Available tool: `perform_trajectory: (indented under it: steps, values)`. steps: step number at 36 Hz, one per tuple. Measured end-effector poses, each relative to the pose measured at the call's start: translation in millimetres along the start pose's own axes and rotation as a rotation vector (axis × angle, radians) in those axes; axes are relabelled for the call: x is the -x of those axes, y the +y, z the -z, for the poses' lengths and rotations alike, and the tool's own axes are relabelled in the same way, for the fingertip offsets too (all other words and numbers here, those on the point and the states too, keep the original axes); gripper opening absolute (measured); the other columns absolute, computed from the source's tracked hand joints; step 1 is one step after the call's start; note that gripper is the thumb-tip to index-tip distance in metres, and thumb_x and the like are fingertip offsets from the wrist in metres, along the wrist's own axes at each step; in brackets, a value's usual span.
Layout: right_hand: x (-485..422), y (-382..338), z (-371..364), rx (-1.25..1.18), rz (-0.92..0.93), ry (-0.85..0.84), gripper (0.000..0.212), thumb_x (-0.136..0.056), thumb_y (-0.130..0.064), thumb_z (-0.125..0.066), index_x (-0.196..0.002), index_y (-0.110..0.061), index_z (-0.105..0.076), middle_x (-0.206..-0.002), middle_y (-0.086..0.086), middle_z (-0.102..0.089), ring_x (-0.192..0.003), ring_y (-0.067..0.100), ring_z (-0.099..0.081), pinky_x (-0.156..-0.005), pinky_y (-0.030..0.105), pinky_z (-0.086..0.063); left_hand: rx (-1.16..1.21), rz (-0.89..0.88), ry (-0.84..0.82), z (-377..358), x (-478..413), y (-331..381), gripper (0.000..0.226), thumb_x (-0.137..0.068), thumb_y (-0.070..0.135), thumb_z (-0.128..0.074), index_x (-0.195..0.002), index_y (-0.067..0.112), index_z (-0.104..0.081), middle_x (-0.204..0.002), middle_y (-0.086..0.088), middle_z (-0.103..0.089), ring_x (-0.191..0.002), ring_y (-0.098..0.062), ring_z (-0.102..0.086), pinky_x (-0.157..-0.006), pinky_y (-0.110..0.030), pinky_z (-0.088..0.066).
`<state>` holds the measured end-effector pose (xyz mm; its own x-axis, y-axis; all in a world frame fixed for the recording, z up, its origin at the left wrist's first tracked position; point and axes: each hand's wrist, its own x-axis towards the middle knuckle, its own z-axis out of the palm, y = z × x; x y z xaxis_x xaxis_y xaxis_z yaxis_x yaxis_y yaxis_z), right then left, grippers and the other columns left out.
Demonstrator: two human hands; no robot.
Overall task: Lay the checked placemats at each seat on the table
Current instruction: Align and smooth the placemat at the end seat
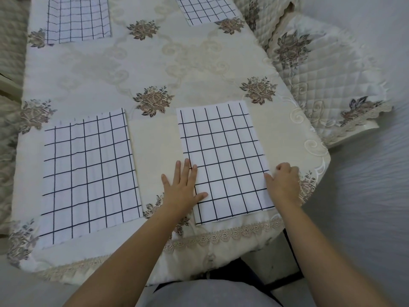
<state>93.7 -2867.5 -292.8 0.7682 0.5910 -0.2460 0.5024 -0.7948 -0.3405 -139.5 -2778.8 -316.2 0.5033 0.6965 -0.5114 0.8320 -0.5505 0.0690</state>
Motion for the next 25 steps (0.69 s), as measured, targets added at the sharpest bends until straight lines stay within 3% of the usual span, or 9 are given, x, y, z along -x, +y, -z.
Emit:
perform_trajectory:
  steps: [2, 5, 7, 10, 14, 16, 20, 25]
  values:
    - [7, -10, -2, 0.103, 0.078, 0.044, 0.046, -0.086, -0.02, -0.06, -0.125, -0.002, -0.044, -0.129, 0.019, -0.04, -0.114, 0.035, -0.043, -0.094, 0.043, -0.037, -0.009, -0.003, 0.001, 0, 0, -1, 0.088, -0.087, 0.069, -0.021, -0.145, 0.018, 0.022, -0.149, -0.005, 0.035, -0.14, -0.029, 0.026, -0.109, -0.063, -0.005]
    - [19, -31, -17, 0.167, 0.306, 0.002, 0.05, -0.089, -0.02, -0.052, -0.134, -0.001, -0.041, -0.144, 0.022, -0.033, -0.133, 0.036, -0.032, -0.109, 0.047, -0.027, -0.022, -0.009, -0.005, 0, -1, -1, 0.096, -0.082, 0.074, -0.023, -0.144, 0.017, 0.024, -0.142, -0.005, 0.041, -0.139, -0.031, 0.028, -0.109, -0.064, -0.005]
    - [30, -47, -33, 0.217, 0.505, -0.023, 0.049, -0.088, -0.021, -0.043, -0.133, -0.001, -0.045, -0.145, 0.022, -0.036, -0.134, 0.037, -0.036, -0.106, 0.054, -0.034, -0.023, -0.007, -0.016, 0, -2, 0, 0.103, -0.079, 0.077, -0.026, -0.143, 0.015, 0.025, -0.137, -0.006, 0.044, -0.138, -0.031, 0.029, -0.108, -0.065, -0.004]
    - [52, -69, -56, 0.266, 0.703, -0.151, 0.052, -0.083, -0.027, -0.035, -0.124, -0.006, -0.057, -0.137, 0.015, -0.051, -0.123, 0.033, -0.052, -0.09, 0.054, -0.049, -0.011, -0.01, -0.018, -1, -1, -1, 0.115, -0.073, 0.082, -0.032, -0.139, 0.01, 0.03, -0.137, -0.007, 0.045, -0.137, -0.031, 0.031, -0.108, -0.066, -0.003]
    - [74, -75, -78, 0.291, 0.88, -0.213, 0.053, -0.088, -0.03, -0.032, -0.133, -0.01, -0.05, -0.142, 0.007, -0.047, -0.128, 0.027, -0.048, -0.096, 0.05, -0.044, -0.041, -0.009, -0.016, 1, 2, 0, 0.111, -0.079, 0.068, -0.043, -0.142, 0.01, 0.027, -0.147, -0.011, 0.038, -0.138, -0.033, 0.031, -0.108, -0.066, -0.005]
    - [74, -70, -83, 0.284, 0.881, -0.203, 0.053, -0.089, -0.03, -0.032, -0.136, -0.011, -0.047, -0.144, 0.005, -0.045, -0.131, 0.025, -0.045, -0.1, 0.051, -0.04, -0.036, -0.007, -0.017, 1, 2, 0, 0.109, -0.08, 0.066, -0.042, -0.144, 0.009, 0.025, -0.149, -0.011, 0.035, -0.138, -0.033, 0.03, -0.108, -0.066, -0.005]
    - [62, -53, -80, 0.307, 0.874, -0.197, 0.053, -0.089, -0.033, -0.034, -0.139, -0.017, -0.042, -0.147, 0.003, -0.04, -0.136, 0.025, -0.038, -0.103, 0.055, -0.033, -0.028, -0.019, -0.027, 0, 1, -2, 0.125, -0.067, 0.084, -0.038, -0.137, 0.008, 0.032, -0.14, -0.007, 0.044, -0.138, -0.032, 0.031, -0.107, -0.066, -0.004]
    - [42, -24, -69, 0.322, 0.741, -0.156, 0.055, -0.091, -0.038, -0.031, -0.143, -0.02, -0.035, -0.15, 0.002, -0.034, -0.14, 0.022, -0.022, -0.105, 0.057, -0.029, -0.043, -0.021, -0.038, 1, 1, -1, 0.129, -0.06, 0.091, -0.033, -0.135, 0.009, 0.034, -0.138, -0.006, 0.046, -0.137, -0.031, 0.033, -0.107, -0.067, -0.003]
